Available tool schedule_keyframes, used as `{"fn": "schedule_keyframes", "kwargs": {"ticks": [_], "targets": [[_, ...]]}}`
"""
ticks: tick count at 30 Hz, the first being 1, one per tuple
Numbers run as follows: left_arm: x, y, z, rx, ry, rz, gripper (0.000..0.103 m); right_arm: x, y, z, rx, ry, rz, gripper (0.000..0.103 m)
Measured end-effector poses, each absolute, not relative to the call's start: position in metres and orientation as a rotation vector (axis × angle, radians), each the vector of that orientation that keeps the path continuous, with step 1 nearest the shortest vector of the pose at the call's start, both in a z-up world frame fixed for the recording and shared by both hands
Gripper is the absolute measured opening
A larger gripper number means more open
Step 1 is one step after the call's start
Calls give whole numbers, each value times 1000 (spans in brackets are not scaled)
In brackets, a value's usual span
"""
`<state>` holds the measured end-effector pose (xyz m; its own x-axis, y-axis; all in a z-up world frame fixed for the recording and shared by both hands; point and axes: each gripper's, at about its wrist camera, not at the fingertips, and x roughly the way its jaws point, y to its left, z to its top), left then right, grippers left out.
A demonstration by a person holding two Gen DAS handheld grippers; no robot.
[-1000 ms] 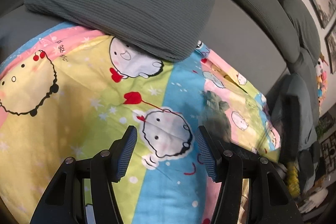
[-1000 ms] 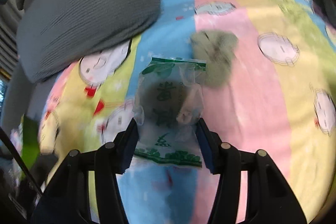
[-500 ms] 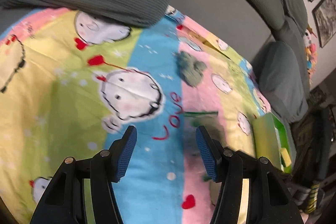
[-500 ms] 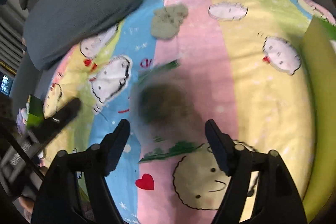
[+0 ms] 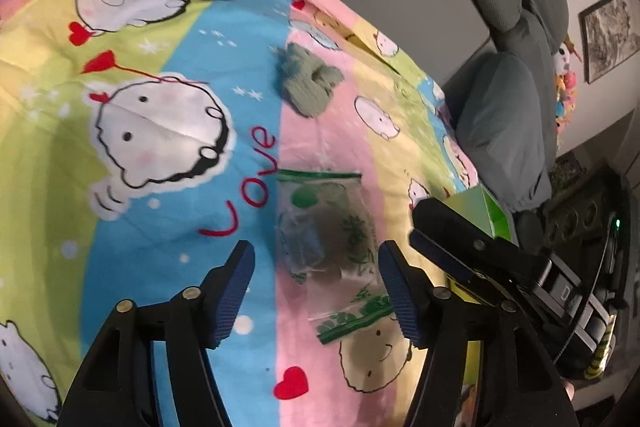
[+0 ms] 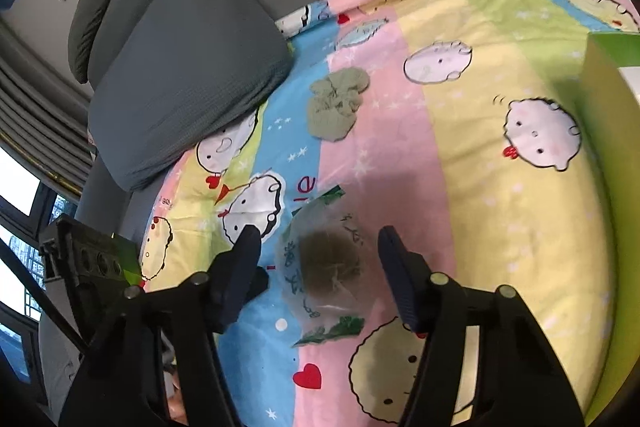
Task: Organize objects
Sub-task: 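Lift the bag off the sheet with the right gripper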
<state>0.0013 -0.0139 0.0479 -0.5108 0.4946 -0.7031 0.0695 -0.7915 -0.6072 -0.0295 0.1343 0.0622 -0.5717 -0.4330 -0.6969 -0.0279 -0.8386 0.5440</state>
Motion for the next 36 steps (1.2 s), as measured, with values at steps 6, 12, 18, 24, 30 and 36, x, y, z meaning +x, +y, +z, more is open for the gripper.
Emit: {"fn": "schedule_keyframes", "kwargs": {"ticks": [6, 12, 18, 24, 30, 36], "targets": [[-4, -1, 40, -1439, -817, 2349, 65, -43, 132, 50, 1366, -772, -2431, 62], [-6, 5, 34, -1456, -818, 2323, 65, -50, 131, 36, 1430, -801, -2364, 62], [-7, 10, 27, -1487, -813, 2295, 65, -54, 127, 23, 1487, -822, -2304, 61], [-5, 13, 27, -1479, -794, 2293, 61, -55, 129, 18, 1492, -857, -2265, 61], [-3, 17, 34, -1453, -758, 2321, 60, -52, 130, 19, 1480, -863, -2254, 60], [0, 22, 45, -1391, -724, 2342, 59, -46, 132, 29, 1434, -859, -2281, 59]]}}
